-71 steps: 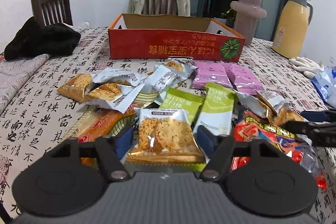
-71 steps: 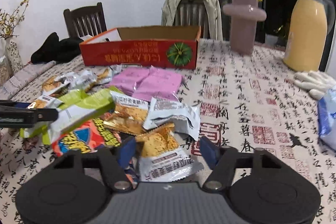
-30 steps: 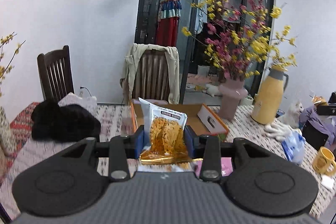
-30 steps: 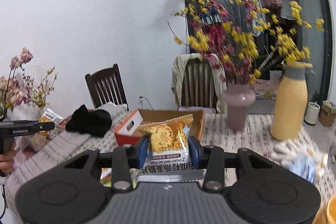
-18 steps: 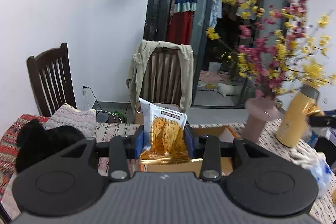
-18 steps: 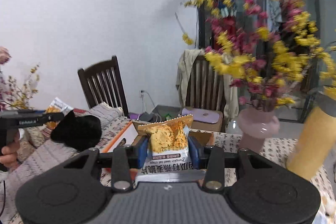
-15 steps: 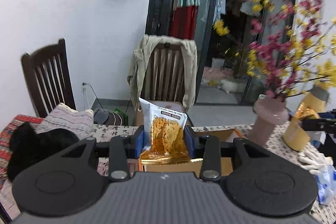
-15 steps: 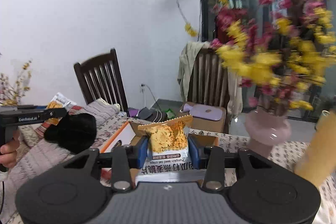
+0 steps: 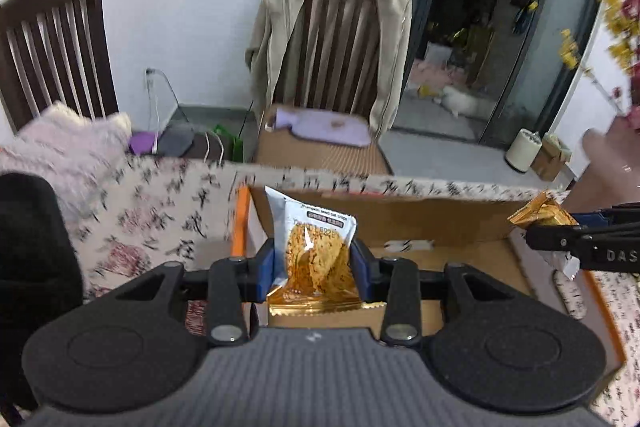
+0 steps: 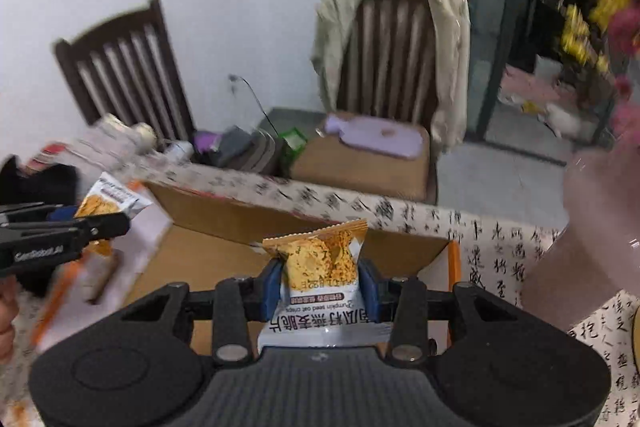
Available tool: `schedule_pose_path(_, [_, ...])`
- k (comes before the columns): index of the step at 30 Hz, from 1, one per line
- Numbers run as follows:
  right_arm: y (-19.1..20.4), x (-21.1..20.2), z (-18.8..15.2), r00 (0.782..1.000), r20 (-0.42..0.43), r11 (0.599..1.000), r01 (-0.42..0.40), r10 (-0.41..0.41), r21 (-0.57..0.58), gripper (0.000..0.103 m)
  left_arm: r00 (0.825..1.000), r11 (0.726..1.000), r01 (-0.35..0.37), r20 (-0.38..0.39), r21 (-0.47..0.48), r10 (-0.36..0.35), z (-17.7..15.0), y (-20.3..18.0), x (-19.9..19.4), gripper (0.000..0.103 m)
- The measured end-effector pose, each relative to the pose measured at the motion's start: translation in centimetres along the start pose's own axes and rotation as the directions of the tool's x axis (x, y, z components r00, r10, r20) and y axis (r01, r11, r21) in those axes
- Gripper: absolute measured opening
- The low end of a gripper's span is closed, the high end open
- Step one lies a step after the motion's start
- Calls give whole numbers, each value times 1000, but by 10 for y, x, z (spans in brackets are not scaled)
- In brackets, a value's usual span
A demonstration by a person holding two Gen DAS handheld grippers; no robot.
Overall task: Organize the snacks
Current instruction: 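Carry the oat cracker packet with the right tool into the red box, then open the right tool to drop the packet and lift away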
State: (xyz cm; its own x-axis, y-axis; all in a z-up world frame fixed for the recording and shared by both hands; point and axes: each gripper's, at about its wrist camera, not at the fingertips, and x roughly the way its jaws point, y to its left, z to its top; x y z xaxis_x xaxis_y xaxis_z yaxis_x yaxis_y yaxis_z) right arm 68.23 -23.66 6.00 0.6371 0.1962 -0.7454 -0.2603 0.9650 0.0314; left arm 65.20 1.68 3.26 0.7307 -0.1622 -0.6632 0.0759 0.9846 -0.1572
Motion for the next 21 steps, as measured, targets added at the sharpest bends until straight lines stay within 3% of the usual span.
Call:
schedule_pose_path(4, [-14,33,-1,999,-29,998,39,-37,51,40,999,1000,16,-47,-14,-16,2,-2,19,40])
schedule_pose_path(7, [-22,51,-4,997,-43,995,61,-58,80,41,999,1000,-8,-37,7,8,3,-6,16,45])
schedule_pose_path(10, [-20,60,-11,995,-44,993,94,-91,67,53,999,1000,-8,-36,17,8,1,-8,15,46])
schedule_pose_path(12, [-16,59,-17,992,-36,992,123,-122,32,64,999,1000,-4,-33,20,5,0,-9,14,47])
schedule_pose_path(14, [-17,58,-20,992,-37,992,125,-124,26,66,1000,1000,-1,-31,23,2,0,-9,13,48])
schedule_pose_path(17, [-23,47,-21,993,-29,992,119,-117,53,67,1000,1000,-1,-26,16,1,2,-11,6,57])
schedule_pose_path(19, [-25,37,-20,994,-19,992,108,-107,64,70,1000,1000,2,-21,19,-1,3,-14,-5,70])
schedule_pose_path(21, [-24,22,-20,994,0,992,106,-106,67,76,1000,999,19,-19,42,-19,5,-17,-20,70])
